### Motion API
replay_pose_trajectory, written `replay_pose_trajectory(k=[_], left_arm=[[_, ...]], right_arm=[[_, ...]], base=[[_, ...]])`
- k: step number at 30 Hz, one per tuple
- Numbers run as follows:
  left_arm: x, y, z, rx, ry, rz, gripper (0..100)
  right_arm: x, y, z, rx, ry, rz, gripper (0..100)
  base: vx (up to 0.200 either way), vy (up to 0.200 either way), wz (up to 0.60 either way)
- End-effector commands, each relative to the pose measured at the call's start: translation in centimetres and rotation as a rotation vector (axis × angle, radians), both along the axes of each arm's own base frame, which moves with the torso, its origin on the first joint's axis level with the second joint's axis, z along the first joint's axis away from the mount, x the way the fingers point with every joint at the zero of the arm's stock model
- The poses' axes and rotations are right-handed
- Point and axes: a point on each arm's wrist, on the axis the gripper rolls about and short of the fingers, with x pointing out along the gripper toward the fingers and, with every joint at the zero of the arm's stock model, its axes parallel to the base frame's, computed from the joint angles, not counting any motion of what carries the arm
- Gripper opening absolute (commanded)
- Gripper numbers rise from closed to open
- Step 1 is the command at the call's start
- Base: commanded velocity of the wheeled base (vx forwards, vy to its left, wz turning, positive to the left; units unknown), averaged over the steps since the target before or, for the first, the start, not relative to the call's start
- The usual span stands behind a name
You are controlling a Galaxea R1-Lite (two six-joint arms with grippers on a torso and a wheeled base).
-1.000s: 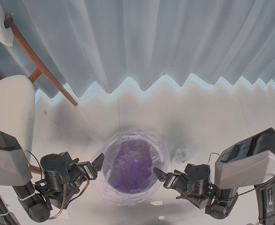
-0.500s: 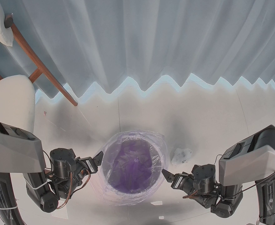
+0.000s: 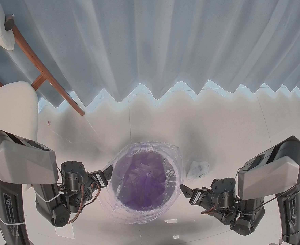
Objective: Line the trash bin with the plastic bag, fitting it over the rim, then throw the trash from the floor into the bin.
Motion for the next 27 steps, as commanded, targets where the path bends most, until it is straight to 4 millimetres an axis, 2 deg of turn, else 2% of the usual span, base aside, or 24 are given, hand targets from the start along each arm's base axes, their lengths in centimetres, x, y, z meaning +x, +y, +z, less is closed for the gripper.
replay_pose_trajectory(k=[1, 4, 9, 15, 21, 23, 27], left_arm=[[0.8, 0.0, -1.8, 0.013, 0.038, 0.000, 100], [1.2, 0.3, -2.7, 0.020, 0.059, 0.000, 100], [2.1, 1.2, -3.1, 0.010, 0.056, 0.033, 100], [2.7, 1.1, -2.5, -0.012, 0.022, 0.038, 100], [2.0, -0.6, -0.1, -0.042, -0.043, -0.019, 100], [1.5, -1.3, 1.4, -0.062, -0.082, -0.044, 100], [0.5, -1.3, 3.5, -0.075, -0.128, -0.063, 100]], right_arm=[[0.4, 0.0, -0.6, -0.019, -0.005, 0.005, 100], [0.6, 0.1, -1.2, -0.040, -0.002, 0.013, 100], [0.9, 0.2, -1.4, -0.039, -0.007, 0.016, 100], [0.9, 0.2, -1.7, -0.044, 0.001, 0.016, 100], [1.0, 0.3, -1.3, -0.034, -0.014, 0.015, 100], [1.0, 0.2, -0.8, -0.028, -0.023, 0.012, 100], [0.8, 0.1, -0.8, -0.029, -0.016, 0.011, 100]], base=[[0.000, 0.000, 0.00], [0.000, 0.000, 0.00], [0.000, 0.000, 0.00], [0.000, 0.000, 0.00], [0.000, 0.000, 0.00], [0.000, 0.000, 0.00], [0.000, 0.000, 0.00]])
